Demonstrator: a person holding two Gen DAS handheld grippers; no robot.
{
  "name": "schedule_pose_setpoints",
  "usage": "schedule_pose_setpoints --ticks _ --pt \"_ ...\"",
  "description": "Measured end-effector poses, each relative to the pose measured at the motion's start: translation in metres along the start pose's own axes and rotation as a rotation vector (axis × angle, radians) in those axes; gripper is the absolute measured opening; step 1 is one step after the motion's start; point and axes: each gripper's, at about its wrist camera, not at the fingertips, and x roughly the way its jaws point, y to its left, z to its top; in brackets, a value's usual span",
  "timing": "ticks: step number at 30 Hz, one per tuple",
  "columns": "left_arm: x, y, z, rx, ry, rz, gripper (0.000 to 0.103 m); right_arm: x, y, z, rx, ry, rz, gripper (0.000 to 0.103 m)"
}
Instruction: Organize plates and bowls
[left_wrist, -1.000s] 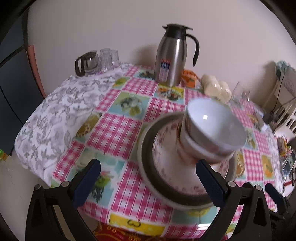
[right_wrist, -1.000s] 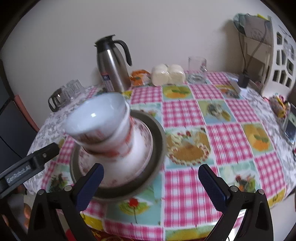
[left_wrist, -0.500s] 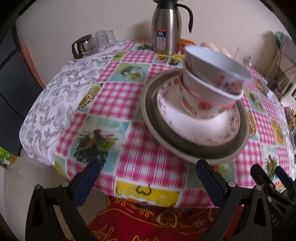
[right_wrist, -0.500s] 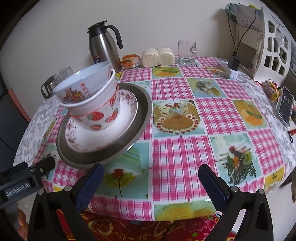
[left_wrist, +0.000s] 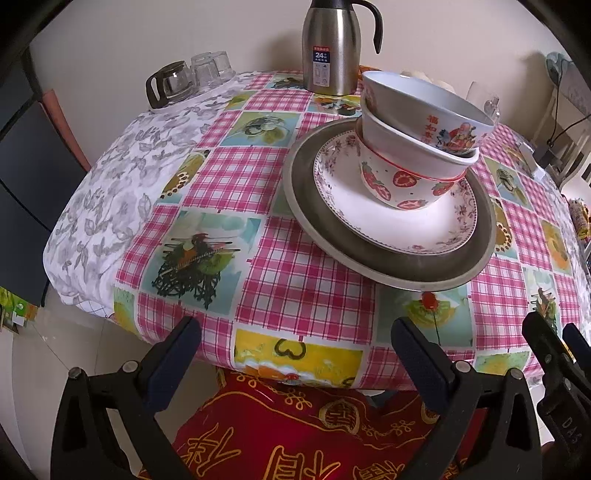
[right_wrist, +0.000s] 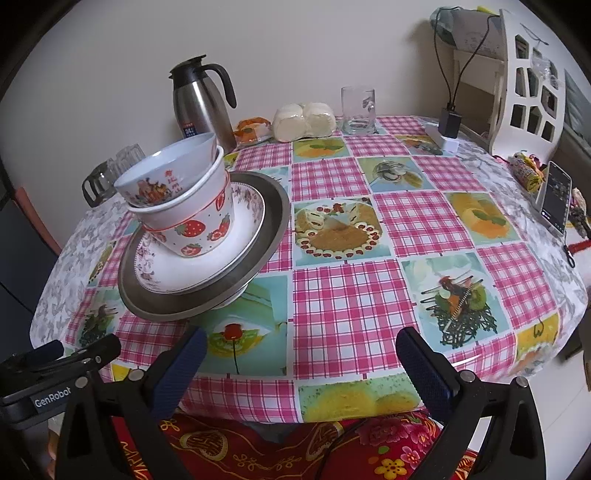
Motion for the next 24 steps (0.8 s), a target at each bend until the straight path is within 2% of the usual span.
schedule_pose_setpoints --ticks 24 --pt "-0.0014 0.0002 0.0011 -0.01 -0.018 0.006 0.102 0.002 0.0011 -0.0016 -0.013 0.021 -0.009 0.103"
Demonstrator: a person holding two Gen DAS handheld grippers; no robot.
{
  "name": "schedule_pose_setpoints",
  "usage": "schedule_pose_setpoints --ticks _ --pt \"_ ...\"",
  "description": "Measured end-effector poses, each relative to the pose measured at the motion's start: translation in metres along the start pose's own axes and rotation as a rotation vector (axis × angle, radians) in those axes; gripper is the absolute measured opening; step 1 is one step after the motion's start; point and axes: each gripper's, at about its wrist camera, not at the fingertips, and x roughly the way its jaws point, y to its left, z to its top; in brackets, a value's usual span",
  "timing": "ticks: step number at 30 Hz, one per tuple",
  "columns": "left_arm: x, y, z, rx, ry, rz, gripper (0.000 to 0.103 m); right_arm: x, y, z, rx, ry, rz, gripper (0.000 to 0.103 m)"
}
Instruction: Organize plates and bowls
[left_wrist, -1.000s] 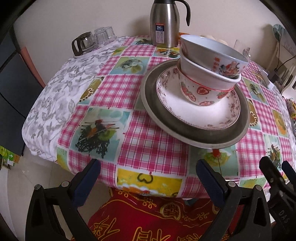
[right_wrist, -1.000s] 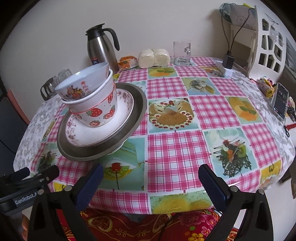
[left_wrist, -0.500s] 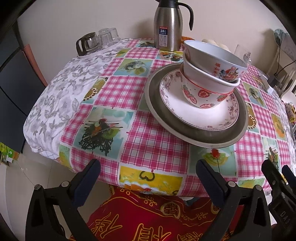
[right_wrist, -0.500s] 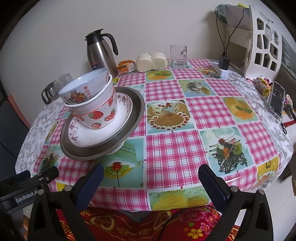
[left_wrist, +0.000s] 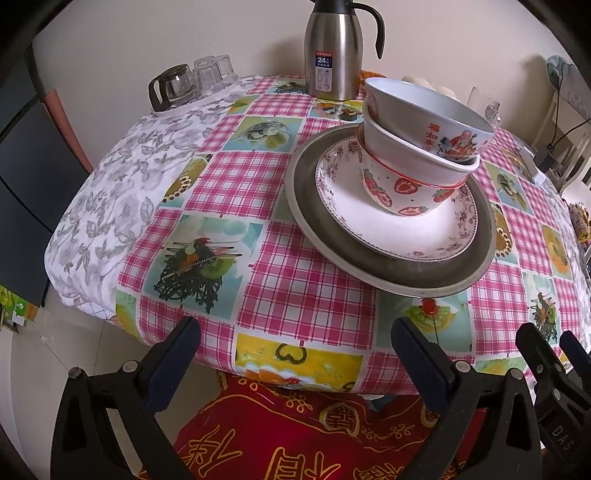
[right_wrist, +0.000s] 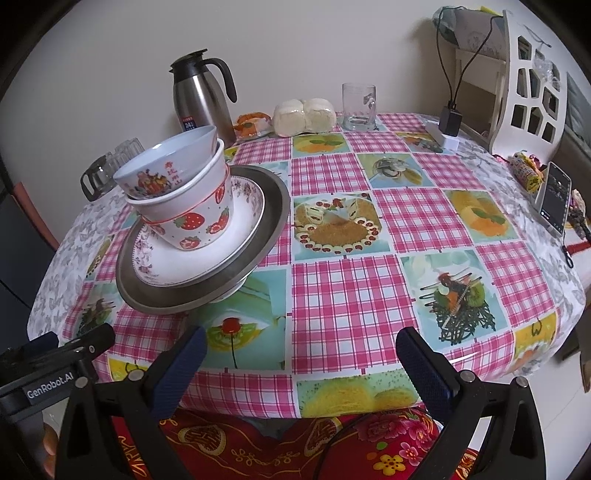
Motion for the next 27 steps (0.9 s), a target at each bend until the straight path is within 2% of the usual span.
schedule_pose_setpoints --ticks 14,27 --pt "0.0052 0.003 0.0018 -0.002 0.015 0.012 0.102 0.0054 0.0027 0.0001 -0.012 0.02 0.001 0.103" --pt "0.0056 0.0022 0.003 0.015 0.02 0.066 0.102 0.0081 0.0034 0.0008 -0.011 0.025 0.003 0.103"
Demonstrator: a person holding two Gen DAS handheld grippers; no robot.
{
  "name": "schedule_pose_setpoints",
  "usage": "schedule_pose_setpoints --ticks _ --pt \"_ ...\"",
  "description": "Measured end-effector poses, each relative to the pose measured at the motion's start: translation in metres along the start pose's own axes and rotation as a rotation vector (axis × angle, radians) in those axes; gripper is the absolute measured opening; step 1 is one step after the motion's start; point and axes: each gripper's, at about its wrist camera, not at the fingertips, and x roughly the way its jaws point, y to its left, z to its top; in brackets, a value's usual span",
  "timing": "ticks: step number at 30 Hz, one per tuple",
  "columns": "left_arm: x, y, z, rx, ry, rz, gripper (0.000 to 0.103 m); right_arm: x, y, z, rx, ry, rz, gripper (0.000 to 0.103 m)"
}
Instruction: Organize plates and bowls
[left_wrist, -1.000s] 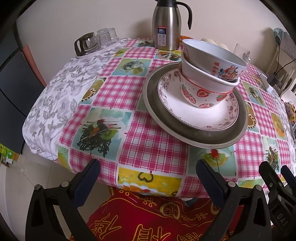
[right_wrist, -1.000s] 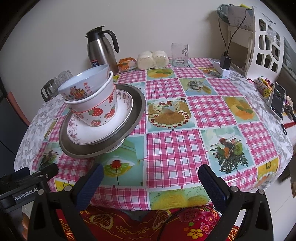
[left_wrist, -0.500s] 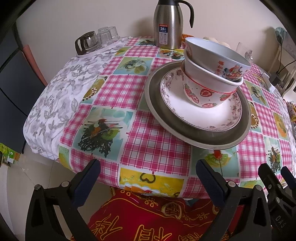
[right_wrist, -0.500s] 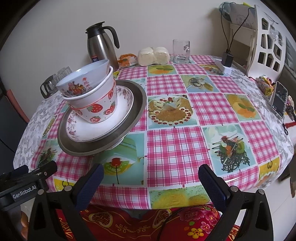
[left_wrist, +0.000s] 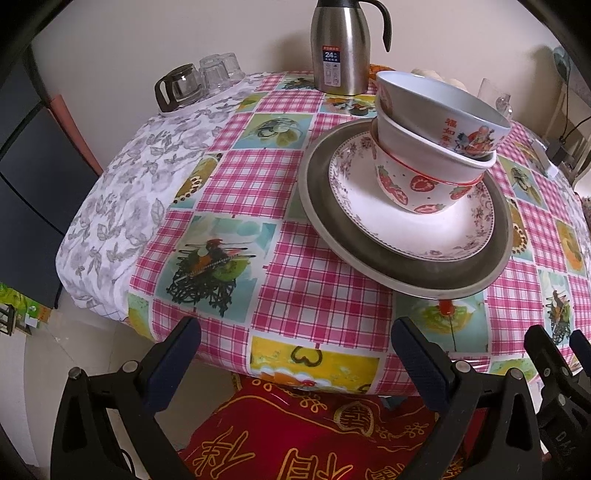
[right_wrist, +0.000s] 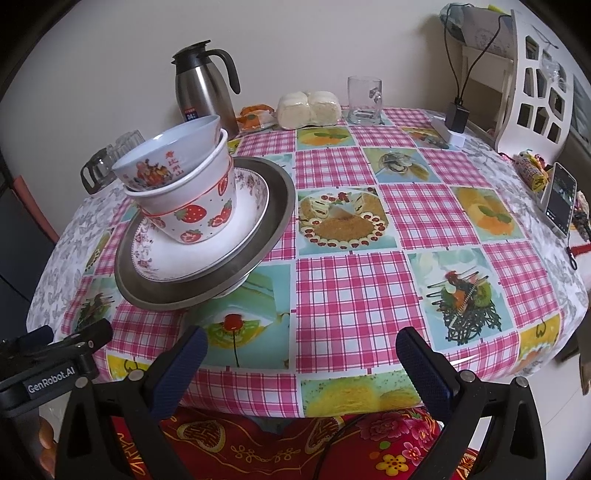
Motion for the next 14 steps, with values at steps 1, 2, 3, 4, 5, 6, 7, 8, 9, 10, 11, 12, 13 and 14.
schedule_pose_setpoints --ticks 1,2,3,4,5,6,7,8,9,10,11,12,13,14 --pt "0.0001 -0.0003 0.0001 0.002 0.001 0.006 0.102 0.0003 -0.0005 0.0001 0.002 0.001 0.0 0.103" --pt "0.0 -0.0005 0.0 0.005 0.001 0.009 0.102 0.0007 -0.0008 0.0002 0.004 0.002 0.0 0.103" --pt "-0.0002 -0.0011 -0.0001 0.009 0.001 0.012 0.102 0.0008 -0.001 0.0001 0.005 0.002 0.0 0.103" --pt "-0.0002 -0.0015 -0.0002 0.011 0.001 0.015 0.102 0.001 -0.0012 0.0002 0.006 0.003 0.0 0.103" --pt "-0.0002 -0.0019 -0.0004 0.015 0.002 0.023 0.102 0.0012 -0.0013 0.0003 0.006 0.003 0.0 0.103" --pt "-0.0002 -0.0023 -0.0003 0.017 0.002 0.028 0.102 0.0011 -0.0012 0.0003 0.006 0.003 0.001 0.103" --pt "-0.0002 -0.0025 -0.0002 0.018 0.003 0.034 0.102 0.0012 -0.0011 0.0002 0.006 0.003 0.001 0.103" --pt "-0.0003 -0.0025 -0.0003 0.018 0.002 0.034 0.102 0.0013 -0.001 0.0002 0.006 0.003 0.001 0.103" --pt "-0.0006 -0.002 -0.0003 0.019 0.001 0.032 0.102 0.0012 -0.001 0.0002 0.006 0.003 0.0 0.103" --pt "-0.0012 -0.0017 -0.0004 0.018 -0.002 0.031 0.102 0.0012 -0.0011 0.0002 0.007 0.003 0.0 0.103" --pt "-0.0016 -0.0017 -0.0004 0.019 -0.004 0.032 0.102 0.0012 -0.0011 0.0001 0.008 0.003 0.0 0.103" --pt "-0.0017 -0.002 -0.0002 0.021 -0.004 0.032 0.102 0.0014 -0.0012 0.0001 0.007 0.004 0.001 0.103" --pt "-0.0018 -0.0025 -0.0001 0.023 -0.005 0.031 0.102 0.0014 -0.0012 0.0001 0.007 0.004 0.001 0.103" --pt "-0.002 -0.0028 0.0 0.025 -0.006 0.03 0.102 0.0014 -0.0011 0.0001 0.008 0.004 0.001 0.103"
